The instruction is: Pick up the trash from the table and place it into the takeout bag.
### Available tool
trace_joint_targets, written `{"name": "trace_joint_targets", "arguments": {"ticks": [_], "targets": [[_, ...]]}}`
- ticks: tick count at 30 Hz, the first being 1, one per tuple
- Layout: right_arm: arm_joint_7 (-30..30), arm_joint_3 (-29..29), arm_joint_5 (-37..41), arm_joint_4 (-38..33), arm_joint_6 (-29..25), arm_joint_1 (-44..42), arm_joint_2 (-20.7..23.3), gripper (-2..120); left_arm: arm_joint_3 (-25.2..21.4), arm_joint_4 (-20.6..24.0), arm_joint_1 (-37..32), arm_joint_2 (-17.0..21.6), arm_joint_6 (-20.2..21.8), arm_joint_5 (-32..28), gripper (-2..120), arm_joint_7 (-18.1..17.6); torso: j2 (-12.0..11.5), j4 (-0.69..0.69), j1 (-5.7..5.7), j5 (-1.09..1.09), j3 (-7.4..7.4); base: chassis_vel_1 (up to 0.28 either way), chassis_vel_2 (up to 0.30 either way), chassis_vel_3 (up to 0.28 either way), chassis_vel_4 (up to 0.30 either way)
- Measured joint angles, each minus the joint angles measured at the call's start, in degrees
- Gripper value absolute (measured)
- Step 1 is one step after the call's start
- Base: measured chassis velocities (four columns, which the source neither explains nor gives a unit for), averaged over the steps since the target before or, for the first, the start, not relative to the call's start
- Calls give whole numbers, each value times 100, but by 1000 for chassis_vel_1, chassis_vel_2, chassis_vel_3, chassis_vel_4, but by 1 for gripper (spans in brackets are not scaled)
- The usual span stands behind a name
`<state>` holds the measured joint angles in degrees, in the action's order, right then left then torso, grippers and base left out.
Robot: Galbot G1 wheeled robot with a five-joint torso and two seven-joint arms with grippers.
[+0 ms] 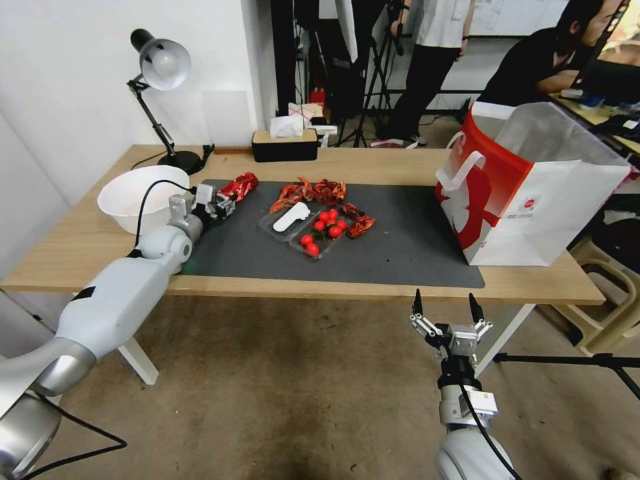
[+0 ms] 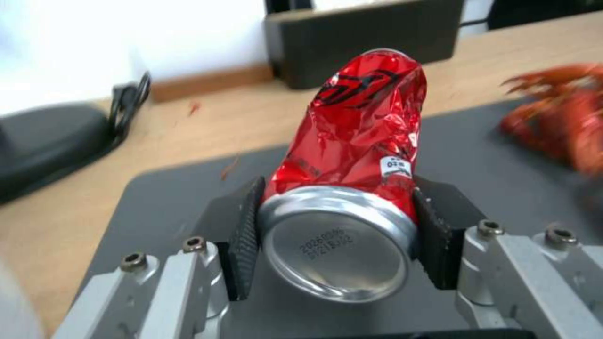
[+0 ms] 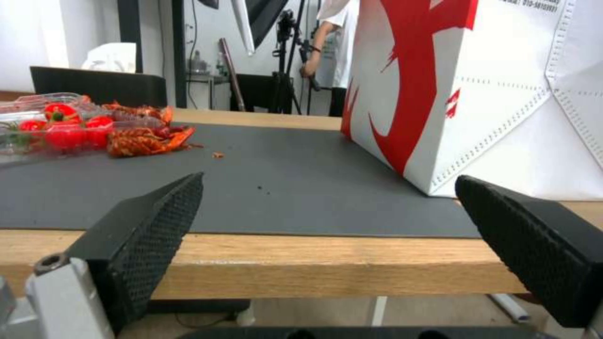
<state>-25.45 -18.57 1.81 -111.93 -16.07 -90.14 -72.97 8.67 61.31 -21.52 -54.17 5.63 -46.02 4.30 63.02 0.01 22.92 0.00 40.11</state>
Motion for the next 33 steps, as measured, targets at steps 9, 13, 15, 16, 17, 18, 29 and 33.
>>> {"name": "trace_joint_targets", "arguments": {"ticks": [9, 13, 15, 16, 17, 18, 29, 33], "targets": [[0, 5, 0, 0, 0, 2, -21, 100, 42, 250, 36, 81, -111, 24, 49, 83, 0, 0, 0, 0, 0, 0, 0, 0, 0], [0, 8, -2, 6, 0, 7, -46, 100, 269, 916, 322, 108, -251, -29, 49, 122, 0, 0, 0, 1, 0, 0, 0, 0, 0], [1, 8, -4, 6, 0, 6, -50, 100, 351, 1038, 426, 80, -267, -77, 49, 121, 0, 2, 0, 1, 0, 0, 0, 0, 0], [2, 9, -6, 6, 0, 2, -58, 100, 573, 1249, 672, -36, -301, -196, 49, 113, 0, 0, -1, 3, 0, 0, 0, 0, 0], [3, 8, -8, 7, 0, -7, -59, 100, 825, 1409, 941, -168, -321, -297, 49, 94, 0, -1, 0, 1, 0, 0, 0, 0, 0], [3, 8, -8, 7, 0, -7, -59, 100, 825, 1409, 941, -168, -321, -297, 49, 94, 0, -1, 0, 1, 0, 0, 0, 0, 0], [9, -10, -23, 3, 2, 14, -156, 100, 2578, 1699, 2944, -1683, -204, -1035, 49, -248, 0, -1, 0, 2, 0, 0, 0, 0, 0], [10, -10, -27, 8, 6, 31, -185, 100, 2770, 1521, 3216, -2229, -194, -1097, 49, -247, 0, 0, 0, 2, 0, 0, 0, 0, 0]]}}
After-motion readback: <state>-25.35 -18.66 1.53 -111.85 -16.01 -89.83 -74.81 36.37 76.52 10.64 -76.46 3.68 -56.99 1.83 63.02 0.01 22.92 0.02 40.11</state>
